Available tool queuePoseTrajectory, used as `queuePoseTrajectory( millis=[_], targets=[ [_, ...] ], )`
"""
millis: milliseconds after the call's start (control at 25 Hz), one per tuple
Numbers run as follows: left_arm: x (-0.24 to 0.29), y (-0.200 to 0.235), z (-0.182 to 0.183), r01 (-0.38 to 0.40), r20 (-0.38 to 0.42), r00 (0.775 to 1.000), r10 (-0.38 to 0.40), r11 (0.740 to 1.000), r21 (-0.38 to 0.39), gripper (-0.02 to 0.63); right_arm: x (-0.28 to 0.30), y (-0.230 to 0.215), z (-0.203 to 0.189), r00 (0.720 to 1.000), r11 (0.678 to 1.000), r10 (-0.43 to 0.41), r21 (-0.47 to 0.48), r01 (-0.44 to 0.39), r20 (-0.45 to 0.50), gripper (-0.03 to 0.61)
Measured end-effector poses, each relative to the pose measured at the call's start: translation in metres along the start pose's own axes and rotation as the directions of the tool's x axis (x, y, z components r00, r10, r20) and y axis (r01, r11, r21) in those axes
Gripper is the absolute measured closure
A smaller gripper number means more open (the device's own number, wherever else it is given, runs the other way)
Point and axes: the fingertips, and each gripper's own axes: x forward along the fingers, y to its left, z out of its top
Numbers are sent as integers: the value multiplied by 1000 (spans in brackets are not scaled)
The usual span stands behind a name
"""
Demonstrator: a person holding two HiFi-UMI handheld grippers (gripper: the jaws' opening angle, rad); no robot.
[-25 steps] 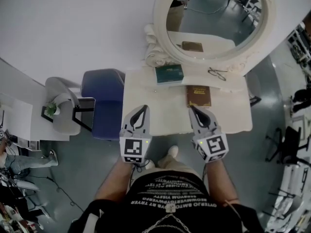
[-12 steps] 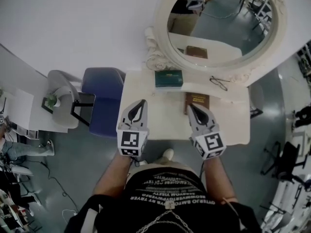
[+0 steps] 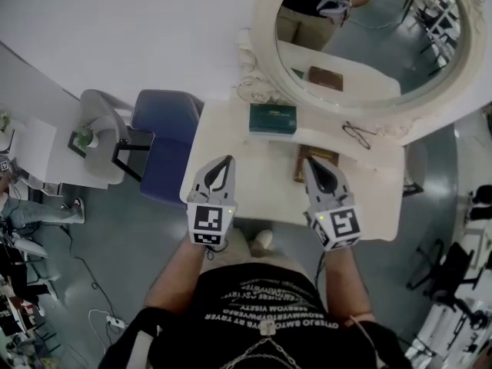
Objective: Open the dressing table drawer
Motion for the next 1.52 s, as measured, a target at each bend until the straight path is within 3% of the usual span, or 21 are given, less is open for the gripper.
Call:
queuePoseTrajectory(
  millis=[440, 1000, 1240, 1520],
  targets=[
    [35, -11, -65, 58, -97, 994, -58, 998, -6, 611, 26, -7, -40, 999, 999, -22, 25, 22, -33, 575],
    [92, -4, -130, 88, -206, 974, -95, 995, -42, 611, 63, -8, -58, 998, 996, -25, 82, 30, -61, 575],
    [120, 0, -161, 81, -268, 957, -109, 990, -114, 609, 73, -12, -65, 996, 997, -30, 75, 36, -82, 575],
    [149, 0, -196, 95, -343, 930, -129, 989, -115, 609, 85, -14, -75, 994, 994, -28, 106, 40, -105, 575]
  ],
)
